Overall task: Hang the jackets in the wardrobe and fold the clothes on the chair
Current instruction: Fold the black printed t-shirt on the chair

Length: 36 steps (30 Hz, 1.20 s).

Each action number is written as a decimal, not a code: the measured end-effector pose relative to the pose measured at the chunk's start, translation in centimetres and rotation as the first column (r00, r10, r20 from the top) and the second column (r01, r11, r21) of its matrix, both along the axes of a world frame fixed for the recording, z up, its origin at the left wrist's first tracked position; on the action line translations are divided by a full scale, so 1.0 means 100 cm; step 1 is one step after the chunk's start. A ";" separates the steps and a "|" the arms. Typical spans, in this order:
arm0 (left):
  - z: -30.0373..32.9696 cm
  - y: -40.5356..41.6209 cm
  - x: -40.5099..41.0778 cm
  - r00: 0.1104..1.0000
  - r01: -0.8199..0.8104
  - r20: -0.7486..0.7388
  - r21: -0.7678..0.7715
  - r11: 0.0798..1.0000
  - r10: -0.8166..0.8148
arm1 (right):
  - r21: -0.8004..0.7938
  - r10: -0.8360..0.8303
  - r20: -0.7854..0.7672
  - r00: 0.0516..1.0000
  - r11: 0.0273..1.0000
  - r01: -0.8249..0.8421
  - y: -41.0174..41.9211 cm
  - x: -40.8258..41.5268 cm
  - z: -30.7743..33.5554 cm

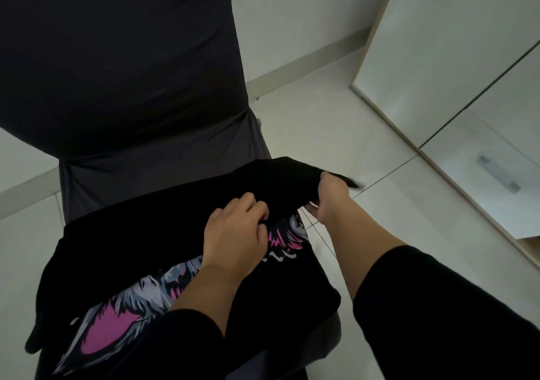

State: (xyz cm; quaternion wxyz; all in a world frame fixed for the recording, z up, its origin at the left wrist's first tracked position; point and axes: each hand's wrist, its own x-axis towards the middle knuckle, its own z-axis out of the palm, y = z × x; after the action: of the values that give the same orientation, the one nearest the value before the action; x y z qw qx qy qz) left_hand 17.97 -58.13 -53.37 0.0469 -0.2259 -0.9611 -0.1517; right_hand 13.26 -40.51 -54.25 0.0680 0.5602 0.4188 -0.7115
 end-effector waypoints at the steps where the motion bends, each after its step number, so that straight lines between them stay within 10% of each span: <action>1: -0.001 0.000 0.000 1.000 0.012 0.017 0.000 1.000 -0.012 | -0.012 0.031 0.031 0.999 0.999 -0.031 0.002 0.003 0.000; 5: -0.002 -0.004 0.001 0.995 0.031 0.097 0.016 0.999 -0.032 | 0.147 0.368 0.201 0.908 0.905 -0.399 0.000 0.011 -0.015; 8: 0.000 -0.007 -0.011 0.999 -0.016 0.053 0.021 1.000 0.015 | 0.488 0.536 0.281 0.796 0.635 -0.600 -0.010 0.007 -0.015; 14: 0.007 -0.029 -0.047 0.942 -0.324 0.079 -0.054 0.945 0.327 | 0.788 0.752 0.192 0.630 0.264 -0.556 -0.022 -0.030 -0.009; 21: -0.007 -0.072 -0.063 0.875 -0.441 0.119 -0.205 0.874 0.470 | 0.778 0.789 0.505 0.351 -0.238 -0.582 -0.022 -0.046 -0.006; 27: 0.007 -0.062 -0.085 0.815 -0.579 -0.012 0.023 0.815 0.579 | 0.928 0.529 0.285 0.800 0.058 -0.369 -0.026 -0.059 0.007; 32: -0.003 -0.062 -0.099 0.806 -0.579 0.087 -0.082 0.811 0.585 | 0.886 0.618 0.246 0.747 0.170 -0.432 -0.023 -0.066 0.001; 36: -0.014 -0.054 -0.073 0.876 -0.482 0.005 -0.044 0.875 0.483 | 0.934 0.696 0.260 0.669 -0.005 -0.358 -0.040 -0.047 -0.012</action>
State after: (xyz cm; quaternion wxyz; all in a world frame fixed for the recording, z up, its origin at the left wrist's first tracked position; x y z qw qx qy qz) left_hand 10.63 -63.56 -54.81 0.0708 0.0210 -0.9904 -0.1173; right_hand 8.52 -44.52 -55.48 -0.0758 0.1674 0.9377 -0.2948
